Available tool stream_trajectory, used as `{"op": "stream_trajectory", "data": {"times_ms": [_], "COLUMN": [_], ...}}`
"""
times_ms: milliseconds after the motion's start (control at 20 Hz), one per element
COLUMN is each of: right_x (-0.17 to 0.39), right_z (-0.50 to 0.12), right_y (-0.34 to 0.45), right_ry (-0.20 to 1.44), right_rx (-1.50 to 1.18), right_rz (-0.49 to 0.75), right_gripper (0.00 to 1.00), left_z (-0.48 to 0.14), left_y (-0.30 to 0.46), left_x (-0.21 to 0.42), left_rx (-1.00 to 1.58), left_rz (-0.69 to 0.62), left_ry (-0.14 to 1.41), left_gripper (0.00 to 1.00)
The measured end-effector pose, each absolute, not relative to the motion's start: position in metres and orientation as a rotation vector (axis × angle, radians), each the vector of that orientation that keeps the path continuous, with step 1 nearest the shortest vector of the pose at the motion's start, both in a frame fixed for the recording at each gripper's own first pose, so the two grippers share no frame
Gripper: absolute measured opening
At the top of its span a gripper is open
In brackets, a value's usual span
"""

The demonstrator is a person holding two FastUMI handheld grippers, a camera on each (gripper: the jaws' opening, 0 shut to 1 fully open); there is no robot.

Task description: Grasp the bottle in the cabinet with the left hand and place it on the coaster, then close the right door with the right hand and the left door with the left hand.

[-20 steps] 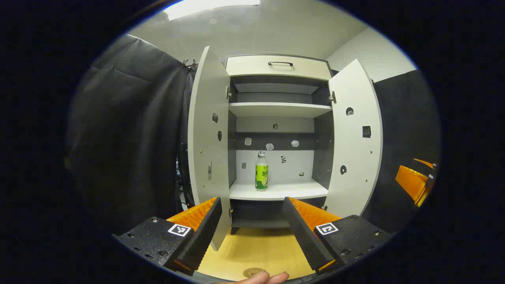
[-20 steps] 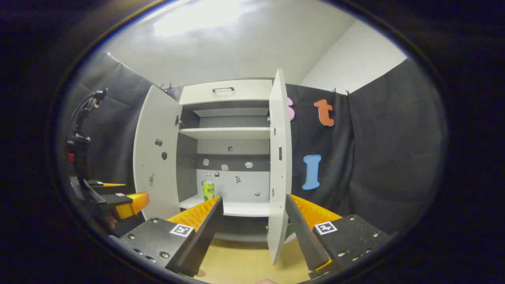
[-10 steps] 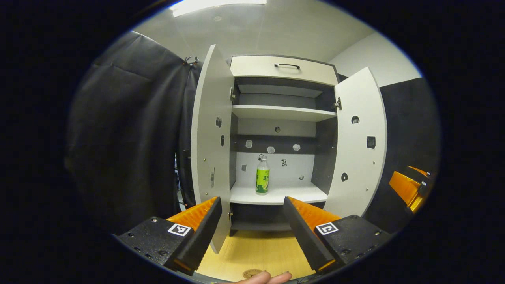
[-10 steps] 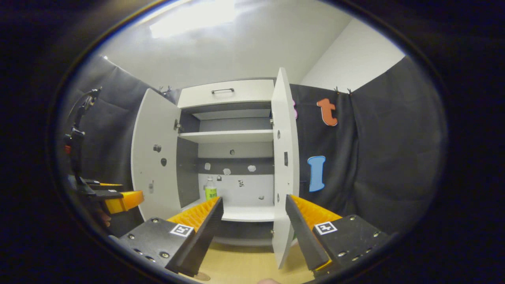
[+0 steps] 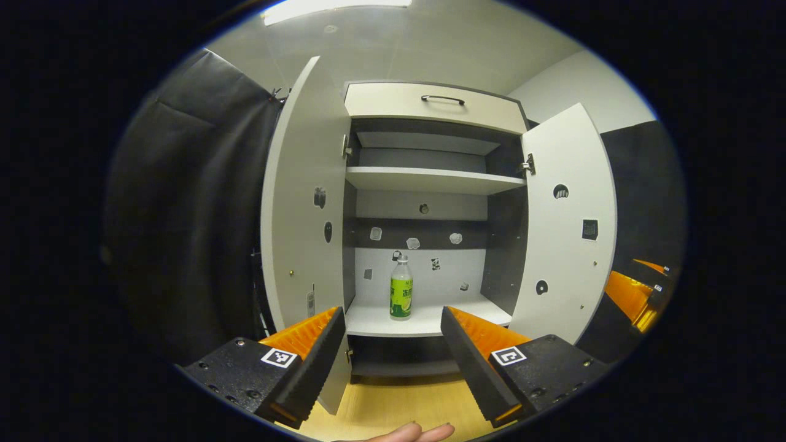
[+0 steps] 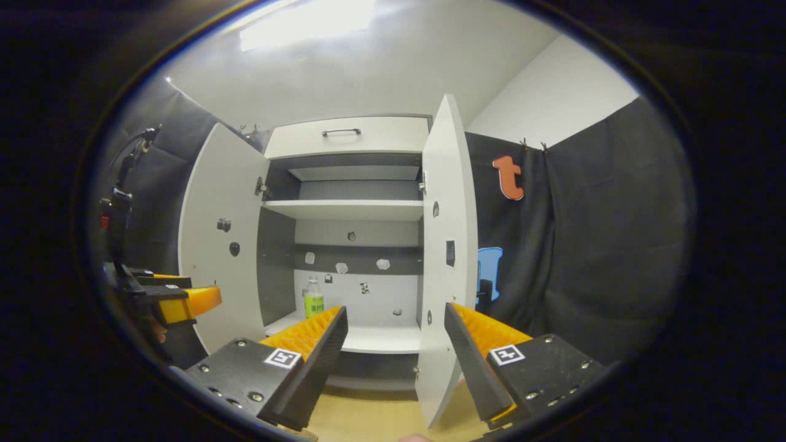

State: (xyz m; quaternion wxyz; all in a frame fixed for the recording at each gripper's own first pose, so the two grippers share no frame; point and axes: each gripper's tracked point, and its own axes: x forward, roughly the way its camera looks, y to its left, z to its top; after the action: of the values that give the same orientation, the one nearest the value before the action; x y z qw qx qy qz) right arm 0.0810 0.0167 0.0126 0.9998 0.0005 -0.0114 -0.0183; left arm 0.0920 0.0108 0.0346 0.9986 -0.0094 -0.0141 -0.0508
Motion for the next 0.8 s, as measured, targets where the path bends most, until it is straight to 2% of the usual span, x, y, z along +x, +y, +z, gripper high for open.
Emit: {"op": "stream_trajectory", "data": {"times_ms": [450,800], "right_x": [0.121,0.145], "right_z": [0.007,-0.002], "right_y": [0.033,0.018], "right_ry": [-0.045,-0.030], "right_rx": [0.004,-0.026], "right_rz": [-0.009,-0.067], "right_gripper": [0.94,0.96], "left_z": [0.023,0.011], "left_y": [-0.009,-0.028], "left_x": [0.199,0.302], "left_rx": [-0.032,-0.021], "left_rz": [-0.135,-0.150], "left_ry": [-0.085,-0.094], "left_gripper": [0.99,1.00]}}
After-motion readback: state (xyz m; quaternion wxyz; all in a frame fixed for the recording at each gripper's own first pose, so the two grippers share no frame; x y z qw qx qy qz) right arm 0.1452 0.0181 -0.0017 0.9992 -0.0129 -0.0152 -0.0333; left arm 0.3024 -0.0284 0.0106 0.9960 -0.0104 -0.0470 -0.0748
